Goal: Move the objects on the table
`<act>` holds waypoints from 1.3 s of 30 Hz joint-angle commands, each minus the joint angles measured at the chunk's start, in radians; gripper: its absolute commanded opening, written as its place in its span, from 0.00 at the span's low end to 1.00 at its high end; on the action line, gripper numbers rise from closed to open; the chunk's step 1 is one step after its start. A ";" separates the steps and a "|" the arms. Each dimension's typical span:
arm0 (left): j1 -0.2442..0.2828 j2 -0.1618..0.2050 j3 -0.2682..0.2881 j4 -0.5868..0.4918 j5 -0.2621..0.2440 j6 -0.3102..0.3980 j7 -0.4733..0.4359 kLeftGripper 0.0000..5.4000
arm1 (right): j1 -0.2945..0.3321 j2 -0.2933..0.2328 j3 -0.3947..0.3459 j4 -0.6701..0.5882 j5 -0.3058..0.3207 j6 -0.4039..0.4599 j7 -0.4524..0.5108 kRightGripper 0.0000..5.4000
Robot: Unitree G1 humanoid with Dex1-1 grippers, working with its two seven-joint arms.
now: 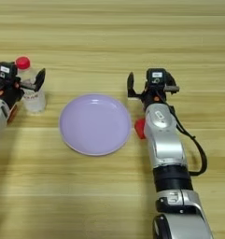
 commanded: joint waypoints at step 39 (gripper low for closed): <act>-0.035 -0.003 0.025 0.007 -0.026 -0.080 -0.062 0.53 | -0.005 -0.007 0.002 -0.002 0.003 -0.011 0.012 1.00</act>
